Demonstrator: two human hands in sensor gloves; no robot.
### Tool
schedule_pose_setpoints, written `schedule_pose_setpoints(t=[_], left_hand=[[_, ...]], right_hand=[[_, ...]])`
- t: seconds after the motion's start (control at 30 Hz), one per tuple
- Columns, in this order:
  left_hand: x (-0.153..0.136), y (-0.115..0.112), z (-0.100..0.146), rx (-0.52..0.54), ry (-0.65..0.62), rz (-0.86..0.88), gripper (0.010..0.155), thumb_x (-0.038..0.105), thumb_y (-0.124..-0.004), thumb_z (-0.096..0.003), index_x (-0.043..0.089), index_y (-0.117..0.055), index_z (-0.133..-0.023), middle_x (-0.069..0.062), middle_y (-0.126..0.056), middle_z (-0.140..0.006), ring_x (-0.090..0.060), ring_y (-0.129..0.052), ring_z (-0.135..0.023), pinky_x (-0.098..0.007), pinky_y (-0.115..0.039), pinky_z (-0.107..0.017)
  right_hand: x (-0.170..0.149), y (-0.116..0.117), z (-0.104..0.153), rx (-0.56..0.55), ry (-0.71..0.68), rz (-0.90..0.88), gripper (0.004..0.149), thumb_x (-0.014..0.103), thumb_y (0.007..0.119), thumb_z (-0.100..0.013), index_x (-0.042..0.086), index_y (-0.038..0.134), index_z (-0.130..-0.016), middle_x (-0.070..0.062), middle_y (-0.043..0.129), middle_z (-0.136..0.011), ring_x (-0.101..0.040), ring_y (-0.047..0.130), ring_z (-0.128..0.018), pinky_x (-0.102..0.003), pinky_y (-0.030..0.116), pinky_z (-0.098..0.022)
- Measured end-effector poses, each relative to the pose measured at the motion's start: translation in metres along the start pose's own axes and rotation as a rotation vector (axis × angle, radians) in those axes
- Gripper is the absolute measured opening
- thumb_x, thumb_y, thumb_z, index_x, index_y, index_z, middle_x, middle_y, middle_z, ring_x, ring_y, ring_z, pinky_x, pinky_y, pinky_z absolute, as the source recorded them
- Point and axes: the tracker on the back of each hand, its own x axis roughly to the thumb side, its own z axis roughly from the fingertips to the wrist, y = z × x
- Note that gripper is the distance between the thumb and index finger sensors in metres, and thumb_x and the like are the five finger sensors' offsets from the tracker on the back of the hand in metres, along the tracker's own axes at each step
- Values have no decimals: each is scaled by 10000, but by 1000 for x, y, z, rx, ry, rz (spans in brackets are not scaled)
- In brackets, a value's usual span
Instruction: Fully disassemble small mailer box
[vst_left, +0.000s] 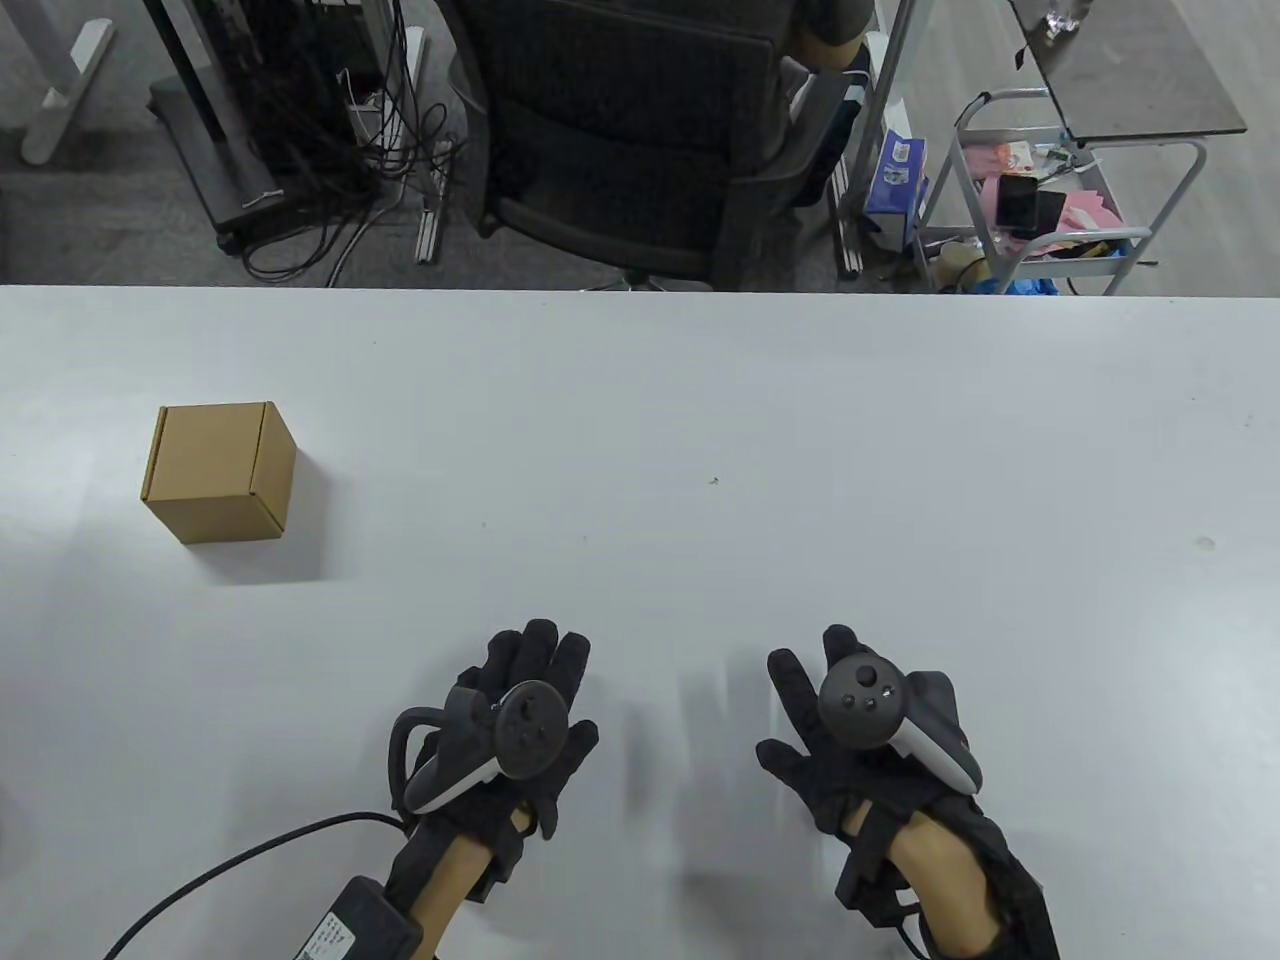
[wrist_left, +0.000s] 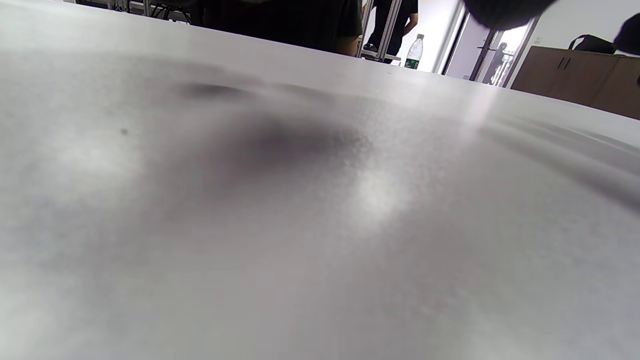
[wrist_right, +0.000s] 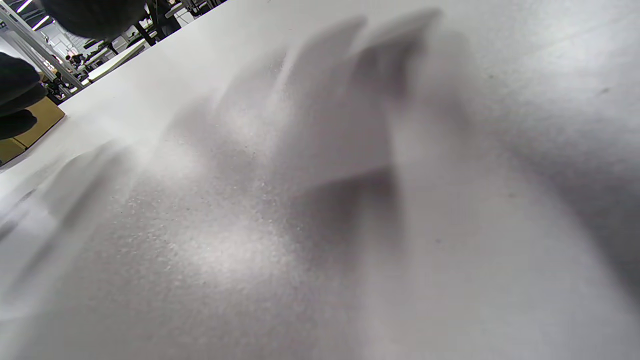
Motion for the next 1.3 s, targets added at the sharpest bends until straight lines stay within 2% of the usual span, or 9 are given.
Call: schedule_pose_setpoints(t=[0.23, 0.33, 0.43, 0.67, 1.0, 1.3], left_hand=[[-1, 0, 0, -9, -8, -7, 786, 604, -649, -457, 376, -233, -1084, -7, -210, -1192, -370, -302, -1133, -630, -403, -771], [-9, 3, -1, -25, -28, -6, 787, 605, -646, -460, 386, -223, -1086, -7, -149, -1188, -389, -167, -1117, -640, -294, -773], [-23, 5, -5, 30, 26, -15, 788, 606, -649, -455, 368, -242, -1086, -15, -175, -1187, -392, -170, -1111, -635, -320, -771], [-46, 11, -13, 22, 93, 45, 788, 607, -646, -458, 365, -242, -1090, -15, -149, -1184, -394, -166, -1113, -641, -306, -771], [-62, 15, -23, -12, 144, -55, 789, 604, -650, -455, 368, -243, -1088, -8, -128, -1181, -393, -168, -1115, -649, -299, -769], [-84, 29, -34, 34, 205, -78, 785, 602, -654, -450, 366, -260, -1087, 0, -139, -1182, -389, -189, -1120, -657, -302, -767]], right_hand=[[1, 2, -1, 5, 7, -1, 759, 583, 639, -371, 457, 138, -927, 28, -226, -929, -357, -101, -967, -562, 162, -753], [2, 2, -2, 10, 13, -6, 760, 582, 639, -371, 455, 137, -927, 27, -226, -928, -358, -100, -967, -563, 161, -753], [4, 3, -2, 7, 10, -4, 758, 582, 639, -372, 457, 138, -927, 28, -227, -928, -357, -101, -967, -565, 161, -752], [6, 5, -1, 18, 4, 4, 758, 583, 638, -372, 455, 139, -928, 26, -225, -927, -359, -99, -966, -566, 165, -750], [4, 3, 1, 23, 18, -8, 757, 581, 639, -372, 455, 140, -927, 27, -226, -927, -357, -103, -965, -565, 163, -751], [4, 3, 1, 28, 18, -5, 758, 581, 639, -372, 455, 140, -928, 27, -226, -927, -358, -103, -964, -566, 163, -751]])
